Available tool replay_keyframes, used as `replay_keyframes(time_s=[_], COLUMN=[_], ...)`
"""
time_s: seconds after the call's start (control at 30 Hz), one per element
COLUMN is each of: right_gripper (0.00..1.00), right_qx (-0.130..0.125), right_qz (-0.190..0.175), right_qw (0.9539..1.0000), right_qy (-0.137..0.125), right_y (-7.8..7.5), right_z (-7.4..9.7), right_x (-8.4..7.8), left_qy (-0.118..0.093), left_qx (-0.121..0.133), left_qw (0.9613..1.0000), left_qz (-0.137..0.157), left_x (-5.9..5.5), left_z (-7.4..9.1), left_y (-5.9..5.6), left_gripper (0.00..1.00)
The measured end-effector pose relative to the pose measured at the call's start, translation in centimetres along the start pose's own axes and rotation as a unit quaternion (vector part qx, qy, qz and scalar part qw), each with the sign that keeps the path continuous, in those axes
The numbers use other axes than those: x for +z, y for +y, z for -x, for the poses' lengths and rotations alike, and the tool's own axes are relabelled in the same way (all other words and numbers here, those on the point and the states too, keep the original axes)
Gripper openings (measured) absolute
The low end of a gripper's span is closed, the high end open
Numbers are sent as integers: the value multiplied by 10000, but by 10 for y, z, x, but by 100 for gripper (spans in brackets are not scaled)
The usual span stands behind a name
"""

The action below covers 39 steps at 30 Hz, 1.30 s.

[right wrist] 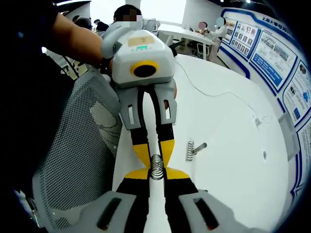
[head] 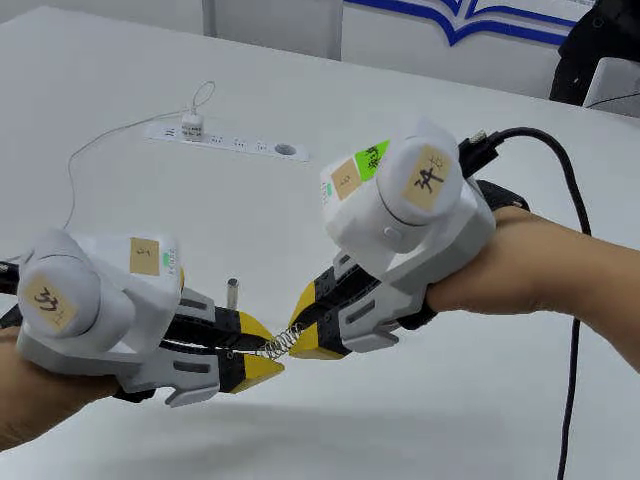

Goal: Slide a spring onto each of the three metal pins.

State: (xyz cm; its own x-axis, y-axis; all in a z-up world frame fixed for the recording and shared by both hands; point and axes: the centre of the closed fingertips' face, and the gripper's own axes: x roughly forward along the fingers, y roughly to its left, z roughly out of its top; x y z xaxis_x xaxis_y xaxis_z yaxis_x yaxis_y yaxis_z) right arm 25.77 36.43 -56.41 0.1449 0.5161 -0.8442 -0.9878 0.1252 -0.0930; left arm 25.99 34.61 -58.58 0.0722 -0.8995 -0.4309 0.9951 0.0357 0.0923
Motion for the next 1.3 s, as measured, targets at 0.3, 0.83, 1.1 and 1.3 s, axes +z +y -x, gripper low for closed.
replay_keyframes(time_s=[0.3,0.83,1.1,1.3], right_gripper=[12,12,12,12], right_qx=[5,14,-72,-178], right_qz=[89,108,44,-42], right_qw=[10000,9999,9998,9996], right_qy=[19,115,167,195], right_y=[0,-2,-10,-19], right_z=[-1,-1,6,13], right_x=[7,5,-2,-9], left_qy=[9,-33,-123,-182], left_qx=[-10,43,213,379], left_qw=[10000,9999,9991,9980], left_qz=[2,134,341,471], left_x=[-1,-2,-3,-4], left_z=[-1,1,12,22], left_y=[1,4,10,15], left_gripper=[11,15,23,27])
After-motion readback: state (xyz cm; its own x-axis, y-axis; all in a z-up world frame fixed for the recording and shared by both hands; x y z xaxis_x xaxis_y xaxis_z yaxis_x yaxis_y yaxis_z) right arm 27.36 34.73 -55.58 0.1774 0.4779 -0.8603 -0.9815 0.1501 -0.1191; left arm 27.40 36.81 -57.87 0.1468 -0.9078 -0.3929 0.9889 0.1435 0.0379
